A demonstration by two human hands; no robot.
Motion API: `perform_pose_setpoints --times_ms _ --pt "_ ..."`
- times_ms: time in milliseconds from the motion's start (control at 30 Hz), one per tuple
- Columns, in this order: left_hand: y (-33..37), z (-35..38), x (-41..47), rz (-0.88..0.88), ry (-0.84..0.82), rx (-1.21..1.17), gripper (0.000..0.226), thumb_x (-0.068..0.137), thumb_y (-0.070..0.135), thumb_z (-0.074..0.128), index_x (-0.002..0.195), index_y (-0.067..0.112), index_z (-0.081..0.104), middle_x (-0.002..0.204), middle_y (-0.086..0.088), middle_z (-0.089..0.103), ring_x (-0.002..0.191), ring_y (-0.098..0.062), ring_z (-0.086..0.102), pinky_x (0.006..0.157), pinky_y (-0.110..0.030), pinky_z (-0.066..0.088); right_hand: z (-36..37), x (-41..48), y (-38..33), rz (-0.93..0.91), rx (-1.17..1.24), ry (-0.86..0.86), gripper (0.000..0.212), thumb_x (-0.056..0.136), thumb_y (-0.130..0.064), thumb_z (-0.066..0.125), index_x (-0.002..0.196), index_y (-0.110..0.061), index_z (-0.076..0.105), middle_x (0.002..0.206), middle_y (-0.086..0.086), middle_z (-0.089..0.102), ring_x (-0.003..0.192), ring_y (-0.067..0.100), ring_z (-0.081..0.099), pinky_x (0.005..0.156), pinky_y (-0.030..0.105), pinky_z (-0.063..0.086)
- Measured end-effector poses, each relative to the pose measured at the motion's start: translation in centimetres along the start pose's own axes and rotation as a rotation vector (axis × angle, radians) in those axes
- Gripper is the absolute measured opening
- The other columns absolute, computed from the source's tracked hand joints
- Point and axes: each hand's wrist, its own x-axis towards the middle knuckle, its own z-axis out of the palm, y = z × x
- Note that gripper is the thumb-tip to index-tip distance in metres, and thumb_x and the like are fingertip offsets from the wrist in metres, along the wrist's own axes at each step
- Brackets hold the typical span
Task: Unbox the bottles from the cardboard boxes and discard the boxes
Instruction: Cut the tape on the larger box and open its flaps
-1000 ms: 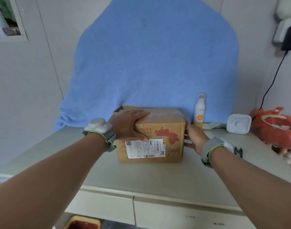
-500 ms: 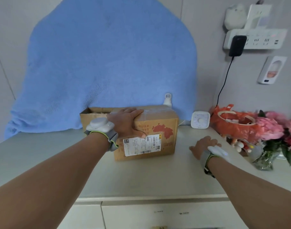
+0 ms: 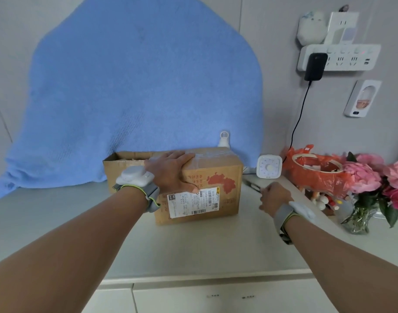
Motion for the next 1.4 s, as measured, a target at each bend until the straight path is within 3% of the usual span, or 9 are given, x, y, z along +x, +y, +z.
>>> perform_pose_setpoints --times_ms 133,300,467,633,833,967,1100,1233,1400 --pt "0.0 0.0 0.1 0.004 -0.003 0.001 0.110 0.062 0.082 0.062 0.153 0.044 0.013 0.161 0.014 0.019 0.148 -0.018 0.019 0.107 -0.069 0.026 -1.7 -0.3 -4.5 -0.227 0.367 0.172 0.016 0.098 -0.024 0.049 0.104 -0.010 0.054 0.088 0.013 0.070 0.084 0.033 0.066 0.084 0.046 0.053" --pt "-0.2 0.1 0.1 0.009 -0.003 -0.007 0.111 0.061 0.083 0.061 0.152 0.044 0.012 0.161 0.015 0.018 0.148 -0.018 0.019 0.107 -0.067 0.028 -3.7 -0.8 -9.4 -0.396 0.635 0.153 0.025 0.084 -0.034 0.071 0.086 -0.009 0.070 0.073 0.003 0.066 0.066 0.018 0.056 0.072 0.042 0.055" --pt "-0.7 0.3 0.4 0.026 -0.007 -0.026 0.112 0.059 0.083 0.064 0.152 0.046 0.014 0.160 0.016 0.019 0.148 -0.018 0.020 0.107 -0.067 0.028 -5.1 0.5 -11.7 -0.567 0.504 0.254 0.041 0.077 -0.047 0.074 0.060 -0.016 0.053 0.054 -0.005 0.046 0.052 0.011 0.039 0.055 0.025 0.034" --pt "-1.8 0.2 0.7 0.087 -0.022 -0.046 0.113 0.055 0.084 0.065 0.150 0.049 0.014 0.160 0.017 0.020 0.148 -0.018 0.021 0.110 -0.067 0.021 -6.1 1.3 -13.8 -0.711 0.341 0.175 0.041 0.086 -0.045 0.065 0.072 -0.008 0.054 0.072 0.011 0.070 0.068 0.026 0.068 0.072 0.043 0.052" --pt "-1.7 0.0 1.1 0.143 -0.007 -0.053 0.112 0.058 0.079 0.067 0.152 0.038 0.021 0.160 0.008 0.027 0.149 -0.018 0.022 0.116 -0.063 -0.009 -4.6 1.0 -15.0 -0.811 0.309 -0.004 0.030 0.083 -0.037 0.071 0.075 -0.009 0.063 0.067 0.004 0.068 0.060 0.010 0.059 0.063 0.029 0.047" --pt "-1.1 -0.6 1.3 0.131 -0.016 -0.174 0.101 0.064 0.075 0.069 0.148 0.033 0.032 0.148 0.005 0.045 0.143 -0.023 0.033 0.118 -0.044 0.016 -3.7 1.0 -14.4 -0.757 0.309 -0.109 0.024 0.083 -0.025 0.074 0.084 -0.001 0.071 0.076 0.015 0.071 0.061 0.015 0.057 0.069 0.035 0.052" --pt "-0.4 -0.9 1.5 0.032 -0.067 -0.283 0.086 0.071 0.080 0.053 0.143 0.036 0.039 0.145 -0.002 0.048 0.147 -0.029 0.025 0.117 -0.052 0.025 -3.8 1.4 -13.4 -0.613 0.562 -0.182 0.019 0.086 -0.015 0.071 0.089 0.003 0.069 0.074 0.014 0.066 0.054 0.017 0.057 0.059 0.032 0.054" --pt "0.0 -0.7 1.6 -0.001 0.012 -0.278 0.051 0.089 0.064 0.052 0.132 0.037 0.049 0.117 0.000 0.060 0.113 -0.025 0.058 0.095 -0.043 0.048 -4.5 2.4 -12.0 -0.613 0.457 -0.086 0.018 0.086 -0.017 0.071 0.075 -0.007 0.061 0.058 0.002 0.059 0.047 0.015 0.054 0.051 0.027 0.050" --pt "1.2 -1.4 1.4 -0.014 0.057 -0.299 0.053 0.089 0.072 0.032 0.118 0.032 0.053 0.100 0.003 0.069 0.088 -0.018 0.065 0.082 -0.043 0.054 -5.2 3.3 -11.1 -0.560 0.436 -0.030 0.018 0.086 -0.022 0.070 0.080 -0.005 0.064 0.059 -0.001 0.061 0.047 0.012 0.055 0.050 0.024 0.051"
